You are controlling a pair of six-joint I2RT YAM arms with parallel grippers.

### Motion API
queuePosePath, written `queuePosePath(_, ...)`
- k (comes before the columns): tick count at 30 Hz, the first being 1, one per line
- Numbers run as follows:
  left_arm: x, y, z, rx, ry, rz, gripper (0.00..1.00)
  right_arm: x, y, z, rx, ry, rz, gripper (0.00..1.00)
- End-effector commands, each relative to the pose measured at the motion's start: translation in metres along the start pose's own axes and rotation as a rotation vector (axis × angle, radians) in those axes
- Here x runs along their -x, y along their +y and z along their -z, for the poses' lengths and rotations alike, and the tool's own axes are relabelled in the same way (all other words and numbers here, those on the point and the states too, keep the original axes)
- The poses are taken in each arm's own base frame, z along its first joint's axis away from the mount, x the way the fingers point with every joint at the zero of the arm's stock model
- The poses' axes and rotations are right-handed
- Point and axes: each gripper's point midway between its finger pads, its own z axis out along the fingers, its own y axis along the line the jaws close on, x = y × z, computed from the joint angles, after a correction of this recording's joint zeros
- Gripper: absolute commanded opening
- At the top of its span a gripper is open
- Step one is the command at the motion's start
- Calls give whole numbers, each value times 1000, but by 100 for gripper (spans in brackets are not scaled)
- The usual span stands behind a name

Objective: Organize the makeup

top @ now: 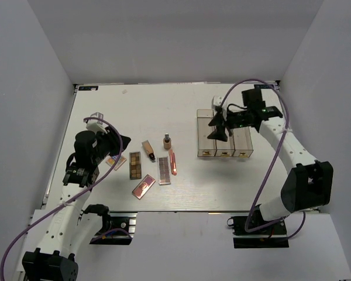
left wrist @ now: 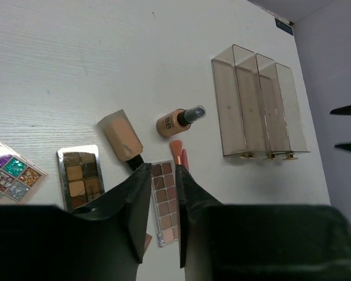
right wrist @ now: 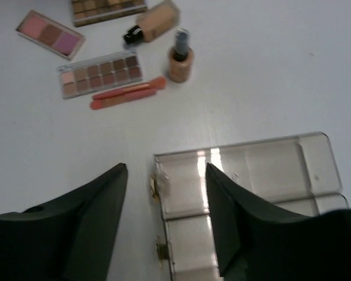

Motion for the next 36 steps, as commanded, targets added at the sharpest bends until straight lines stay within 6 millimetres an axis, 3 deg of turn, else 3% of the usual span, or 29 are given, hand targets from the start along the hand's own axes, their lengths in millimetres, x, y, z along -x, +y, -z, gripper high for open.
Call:
queuePosePath(1, -7, -3, 1, -20, 34, 6, 35, 17, 20, -18, 35, -35, 137, 65)
queuePosePath(3, -8, 1, 3, 6, 44, 18, 52, 13, 33, -39, 66, -12, 128, 76)
queuePosePath(4, -8, 3, 3, 19, 41, 25, 68, 21, 34, -50, 55, -26, 119, 77)
queuePosePath(5, -11, 5, 4, 31, 49, 31, 73, 16, 39, -64, 58, -12, 104, 79)
queuePosePath(7, -11, 5, 7, 35, 49, 44, 77, 17, 21, -78, -53, 14, 74, 81)
queuePosePath(8, -15, 6, 7, 39, 58, 50, 78, 14, 27, -95, -47, 33, 62, 82)
queuePosePath(10, -16, 7, 8, 42, 59, 64, 78, 14, 17, -107, -101, 61, 14, 82)
queuePosePath(11, -16, 6, 10, 41, 57, 67, 78, 10, 19, -123, -92, 82, -2, 82)
queuePosePath(13, -17, 6, 11, 43, 54, 74, 79, 15, 11, -136, -127, 94, -30, 80)
queuePosePath(14, -18, 6, 13, 45, 57, 76, 79, 4, 11, -146, -119, 124, -65, 79)
queuePosePath(19, -19, 8, 15, 56, 60, 83, 78, -4, 12, -178, -92, 143, -103, 78)
queuePosePath(27, -23, 7, 14, 54, 71, 93, 79, -6, 15, -210, -53, 139, -99, 78)
queuePosePath(36, -21, 6, 10, 51, 84, 85, 79, -22, 1, -244, -94, 174, -103, 74)
